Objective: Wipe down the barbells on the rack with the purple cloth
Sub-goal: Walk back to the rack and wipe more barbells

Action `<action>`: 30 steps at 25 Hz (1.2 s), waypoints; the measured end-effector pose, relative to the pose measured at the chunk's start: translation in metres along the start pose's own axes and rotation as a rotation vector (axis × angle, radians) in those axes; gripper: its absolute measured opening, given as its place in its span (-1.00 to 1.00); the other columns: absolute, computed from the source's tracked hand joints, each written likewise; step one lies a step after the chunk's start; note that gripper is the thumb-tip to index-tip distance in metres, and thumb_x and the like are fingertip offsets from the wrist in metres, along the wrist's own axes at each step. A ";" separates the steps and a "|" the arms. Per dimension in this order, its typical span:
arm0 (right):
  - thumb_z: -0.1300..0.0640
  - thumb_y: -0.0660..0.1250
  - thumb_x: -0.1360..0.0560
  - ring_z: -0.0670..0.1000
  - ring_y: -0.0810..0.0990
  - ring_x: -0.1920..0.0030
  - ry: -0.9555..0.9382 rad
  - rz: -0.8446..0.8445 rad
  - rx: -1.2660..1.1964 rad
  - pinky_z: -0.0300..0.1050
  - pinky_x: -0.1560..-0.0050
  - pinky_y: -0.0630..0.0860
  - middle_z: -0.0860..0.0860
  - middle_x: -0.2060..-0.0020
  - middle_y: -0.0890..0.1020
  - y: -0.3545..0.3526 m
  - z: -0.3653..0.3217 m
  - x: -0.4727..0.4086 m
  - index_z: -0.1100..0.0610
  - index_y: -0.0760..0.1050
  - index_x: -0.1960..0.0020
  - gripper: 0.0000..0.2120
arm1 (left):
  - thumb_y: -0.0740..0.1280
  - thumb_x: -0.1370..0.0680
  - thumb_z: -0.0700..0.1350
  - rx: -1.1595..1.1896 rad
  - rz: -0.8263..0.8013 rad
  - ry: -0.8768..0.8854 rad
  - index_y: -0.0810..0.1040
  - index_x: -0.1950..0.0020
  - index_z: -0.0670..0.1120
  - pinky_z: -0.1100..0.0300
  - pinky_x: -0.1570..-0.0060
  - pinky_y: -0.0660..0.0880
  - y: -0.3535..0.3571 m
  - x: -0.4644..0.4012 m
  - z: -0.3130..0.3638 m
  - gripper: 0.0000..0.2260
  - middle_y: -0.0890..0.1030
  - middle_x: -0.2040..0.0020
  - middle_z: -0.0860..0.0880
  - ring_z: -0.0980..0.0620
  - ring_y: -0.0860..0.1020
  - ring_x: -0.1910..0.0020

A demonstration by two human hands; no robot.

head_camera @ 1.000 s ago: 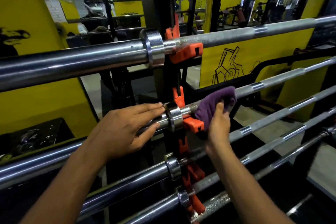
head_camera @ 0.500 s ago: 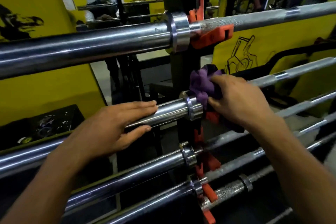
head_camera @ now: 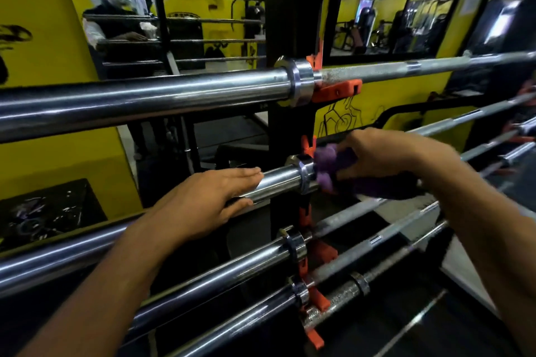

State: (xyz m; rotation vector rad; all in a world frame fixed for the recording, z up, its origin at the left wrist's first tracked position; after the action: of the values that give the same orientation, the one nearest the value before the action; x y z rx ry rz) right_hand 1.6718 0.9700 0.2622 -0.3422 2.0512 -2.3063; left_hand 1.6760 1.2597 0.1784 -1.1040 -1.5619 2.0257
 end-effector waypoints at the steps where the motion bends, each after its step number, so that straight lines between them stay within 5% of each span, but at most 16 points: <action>1: -0.16 0.46 -0.47 0.10 0.59 0.11 -0.009 0.028 0.007 -0.06 0.14 0.48 -0.03 0.21 0.59 -0.006 0.002 0.010 -0.01 0.48 0.12 -0.74 | 0.23 -0.63 0.12 -0.017 -0.020 0.011 0.22 -0.56 0.20 0.17 -0.40 0.38 -0.001 0.002 0.001 -0.51 0.17 -0.55 0.29 0.27 0.27 -0.47; 3: -0.16 0.40 -0.51 0.09 0.55 0.07 -0.004 0.372 -0.062 -0.05 0.11 0.43 0.01 0.12 0.56 -0.003 -0.001 0.023 0.02 0.49 0.04 -0.74 | 0.17 -0.64 0.15 -0.051 -0.079 0.005 0.02 -0.59 0.25 0.36 -0.40 0.18 -0.006 0.016 -0.002 -0.45 -0.05 -0.57 0.32 0.35 0.10 -0.46; 5: -0.10 0.32 -0.56 0.05 0.48 -0.01 -0.080 0.737 -0.249 -0.09 0.00 0.38 0.03 -0.04 0.48 0.024 -0.028 0.027 0.08 0.47 -0.06 -0.75 | 0.06 -0.60 0.26 -0.043 -0.074 -0.008 -0.07 -0.57 0.32 0.29 -0.42 0.25 -0.013 0.036 -0.012 -0.44 -0.10 -0.56 0.34 0.32 0.12 -0.48; 8: -0.10 0.17 -0.59 0.15 0.46 -0.33 -0.152 0.703 -0.275 0.12 -0.40 0.37 0.12 -0.34 0.49 0.082 -0.082 -0.001 0.18 0.46 -0.33 -0.54 | -0.06 -0.55 0.34 -0.041 -0.064 -0.054 -0.02 -0.55 0.36 0.07 -0.33 0.46 -0.017 0.056 -0.023 -0.45 0.04 -0.53 0.36 0.20 0.31 -0.48; 11: -0.14 0.10 -0.54 0.14 0.44 -0.35 -0.064 0.718 -0.192 0.18 -0.40 0.33 0.09 -0.25 0.58 0.088 -0.099 -0.022 0.13 0.47 -0.30 -0.51 | 0.03 -0.58 0.24 -0.068 -0.010 -0.049 0.14 -0.57 0.26 0.08 -0.22 0.55 -0.011 0.059 -0.022 -0.46 0.20 -0.54 0.28 0.16 0.42 -0.42; 14: -0.24 0.01 -0.49 0.18 0.56 -0.15 -0.053 0.555 -0.104 0.07 -0.13 0.48 0.12 -0.03 0.63 0.053 -0.099 -0.040 0.06 0.48 -0.06 -0.54 | 0.06 -0.58 0.21 -0.128 0.006 -0.035 0.22 -0.57 0.18 0.05 -0.05 0.62 -0.006 0.060 -0.020 -0.47 0.30 -0.53 0.19 0.09 0.50 -0.35; 17: -0.27 0.06 -0.59 0.21 0.57 -0.21 -0.035 0.125 0.058 0.01 -0.15 0.49 0.19 -0.19 0.60 0.015 -0.111 -0.066 0.05 0.53 -0.22 -0.51 | -0.02 -0.58 0.22 -0.171 -0.027 -0.034 0.13 -0.60 0.18 0.05 -0.06 0.61 -0.007 0.060 -0.017 -0.43 0.22 -0.57 0.20 0.08 0.46 -0.39; 19: -0.16 0.10 -0.65 0.11 0.58 -0.01 -0.074 -0.137 0.111 -0.08 0.05 0.45 0.10 -0.09 0.59 0.001 -0.125 -0.081 0.04 0.56 -0.19 -0.62 | -0.03 -0.58 0.22 -0.190 -0.024 -0.014 0.11 -0.61 0.18 0.07 -0.04 0.61 -0.008 0.059 -0.016 -0.43 0.20 -0.58 0.21 0.09 0.46 -0.38; 22: -0.18 0.15 -0.60 0.02 0.62 0.11 -0.021 -0.207 -0.020 -0.08 0.13 0.51 0.01 -0.03 0.64 -0.007 -0.131 -0.099 0.02 0.57 -0.07 -0.66 | -0.01 -0.58 0.22 -0.208 -0.019 -0.029 0.16 -0.60 0.16 0.13 0.03 0.61 -0.009 0.058 -0.019 -0.44 0.25 -0.56 0.20 0.09 0.51 -0.32; 24: -0.25 0.12 -0.58 0.14 0.63 -0.05 0.059 -0.055 -0.025 -0.01 -0.05 0.55 0.09 -0.13 0.65 0.003 -0.125 -0.097 0.05 0.58 -0.16 -0.54 | 0.09 -0.57 0.19 -0.216 0.012 -0.022 0.30 -0.55 0.13 0.15 0.17 0.61 -0.010 0.057 -0.021 -0.46 0.38 -0.50 0.16 0.08 0.60 -0.21; 26: -0.25 0.09 -0.55 0.22 0.60 -0.15 0.135 0.353 -0.079 0.03 -0.11 0.50 0.19 -0.14 0.64 0.027 -0.114 -0.078 0.13 0.57 -0.14 -0.48 | 0.19 -0.55 0.16 -0.192 0.032 -0.018 0.40 -0.50 0.11 0.15 0.26 0.61 -0.009 0.058 -0.023 -0.49 0.46 -0.44 0.14 0.08 0.64 -0.13; 28: -0.17 0.10 -0.55 0.20 0.59 -0.11 0.103 0.800 -0.293 0.03 -0.08 0.47 0.18 -0.03 0.65 0.064 -0.113 -0.042 0.17 0.55 -0.05 -0.55 | 0.21 -0.54 0.15 -0.177 0.038 -0.012 0.40 -0.49 0.13 0.16 0.26 0.62 -0.008 0.058 -0.025 -0.50 0.46 -0.43 0.16 0.11 0.64 -0.14; 30: -0.09 0.11 -0.60 0.05 0.55 -0.15 0.097 0.990 -0.574 -0.06 -0.15 0.46 0.07 -0.12 0.62 0.101 -0.117 -0.009 0.18 0.53 -0.22 -0.57 | 0.16 -0.56 0.18 -0.165 0.045 -0.002 0.34 -0.51 0.19 0.15 0.16 0.61 -0.008 0.057 -0.025 -0.50 0.38 -0.46 0.23 0.14 0.60 -0.20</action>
State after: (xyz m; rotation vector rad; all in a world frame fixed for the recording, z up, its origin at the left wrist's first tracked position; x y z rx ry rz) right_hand 1.6467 1.0734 0.1495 0.6513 2.1429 -1.1686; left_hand 1.6578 1.3177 0.1632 -1.2073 -1.7457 1.9556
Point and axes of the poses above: each hand's wrist, its own x-axis away from the middle knuckle, its own y-axis out of the palm, z = x × y, the point moved 2 cm from there along -x, towards the middle knuckle
